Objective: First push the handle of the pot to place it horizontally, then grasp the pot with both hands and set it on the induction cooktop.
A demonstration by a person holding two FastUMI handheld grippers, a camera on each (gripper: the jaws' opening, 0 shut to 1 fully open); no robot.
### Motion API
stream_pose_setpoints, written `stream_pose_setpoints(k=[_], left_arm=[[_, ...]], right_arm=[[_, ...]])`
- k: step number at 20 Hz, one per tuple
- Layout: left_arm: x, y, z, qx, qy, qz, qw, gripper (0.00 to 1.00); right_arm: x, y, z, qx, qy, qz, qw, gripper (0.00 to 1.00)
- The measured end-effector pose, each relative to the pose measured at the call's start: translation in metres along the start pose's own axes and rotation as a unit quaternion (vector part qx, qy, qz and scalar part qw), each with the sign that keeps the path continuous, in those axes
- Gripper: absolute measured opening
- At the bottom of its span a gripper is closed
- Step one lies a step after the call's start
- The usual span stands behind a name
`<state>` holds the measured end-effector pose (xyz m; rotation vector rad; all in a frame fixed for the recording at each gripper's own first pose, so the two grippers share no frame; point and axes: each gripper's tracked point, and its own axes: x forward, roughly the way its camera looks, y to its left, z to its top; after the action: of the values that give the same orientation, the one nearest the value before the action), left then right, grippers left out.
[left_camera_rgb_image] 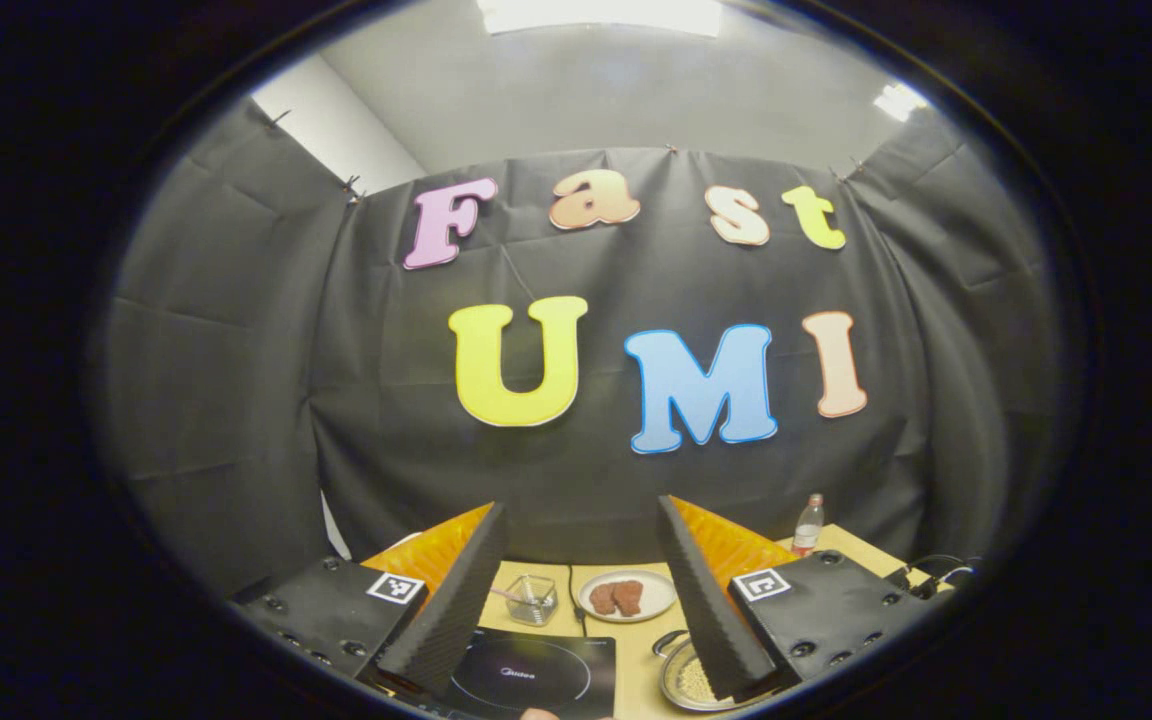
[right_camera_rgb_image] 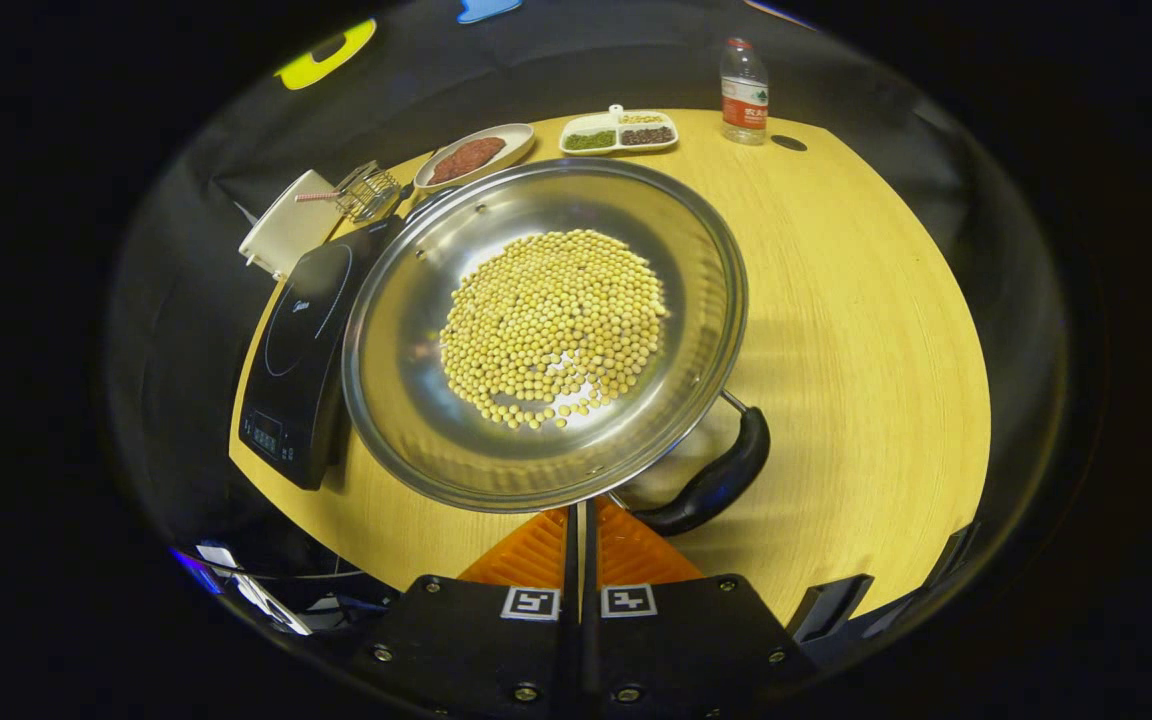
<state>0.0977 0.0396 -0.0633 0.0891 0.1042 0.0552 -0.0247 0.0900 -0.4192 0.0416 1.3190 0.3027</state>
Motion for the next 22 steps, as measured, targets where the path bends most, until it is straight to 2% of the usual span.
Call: stream_pose_setpoints(k=[10,22], left_arm=[[0.013,-0.034,-0.012,-0.001,0.016,-0.029,0.999,0.98],[0.007,-0.056,-0.019,0.01,0.028,-0.051,0.998,0.98]], right_arm=[[-0.002,-0.053,0.028,0.004,-0.021,-0.041,0.999,0.01],[0.011,-0.094,0.061,0.012,-0.029,-0.051,0.998,0.01]])
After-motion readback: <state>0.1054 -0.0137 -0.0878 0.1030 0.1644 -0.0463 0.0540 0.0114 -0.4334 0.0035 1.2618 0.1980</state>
